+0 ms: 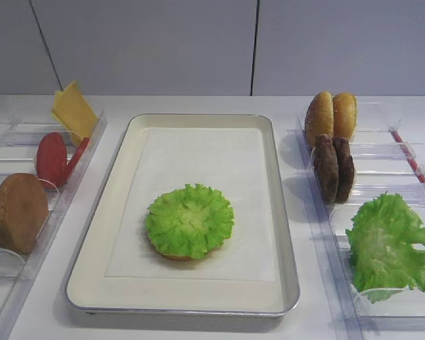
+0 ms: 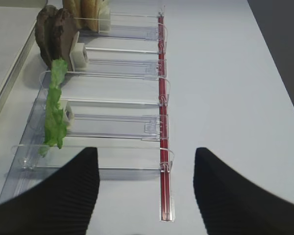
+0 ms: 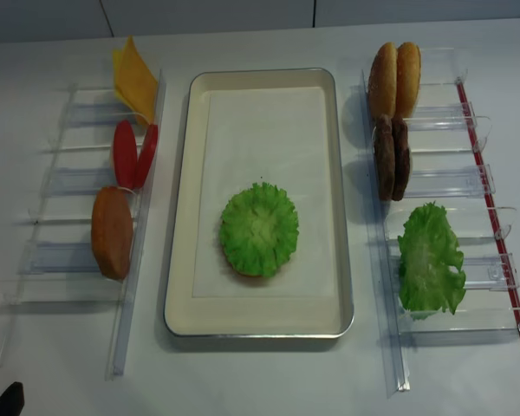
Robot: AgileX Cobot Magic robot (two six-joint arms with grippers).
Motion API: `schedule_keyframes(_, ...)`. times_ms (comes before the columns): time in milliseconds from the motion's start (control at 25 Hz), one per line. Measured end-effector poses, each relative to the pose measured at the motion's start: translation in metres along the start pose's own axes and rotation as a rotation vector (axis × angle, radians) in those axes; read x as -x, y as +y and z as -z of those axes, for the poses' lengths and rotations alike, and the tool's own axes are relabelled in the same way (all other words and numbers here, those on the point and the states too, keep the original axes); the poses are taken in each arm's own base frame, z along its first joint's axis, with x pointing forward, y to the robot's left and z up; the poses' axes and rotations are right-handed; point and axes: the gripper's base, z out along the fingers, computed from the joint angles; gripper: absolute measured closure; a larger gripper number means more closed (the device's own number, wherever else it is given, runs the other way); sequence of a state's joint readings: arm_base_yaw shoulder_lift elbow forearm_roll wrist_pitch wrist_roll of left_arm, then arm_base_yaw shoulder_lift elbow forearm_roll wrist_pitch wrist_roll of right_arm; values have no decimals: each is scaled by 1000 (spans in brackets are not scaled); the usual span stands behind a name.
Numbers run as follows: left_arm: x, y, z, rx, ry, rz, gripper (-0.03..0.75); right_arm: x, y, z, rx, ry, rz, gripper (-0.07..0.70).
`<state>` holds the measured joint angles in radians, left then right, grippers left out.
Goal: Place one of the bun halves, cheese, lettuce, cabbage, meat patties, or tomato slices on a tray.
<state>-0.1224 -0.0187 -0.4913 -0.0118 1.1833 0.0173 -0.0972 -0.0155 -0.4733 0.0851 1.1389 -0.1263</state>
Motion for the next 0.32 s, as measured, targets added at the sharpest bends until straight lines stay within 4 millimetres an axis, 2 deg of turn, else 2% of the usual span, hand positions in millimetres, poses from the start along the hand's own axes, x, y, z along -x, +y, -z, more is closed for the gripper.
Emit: schedule_keyframes(320,0,0,0,0,0,0,389,0,0,0,0,0,0,190)
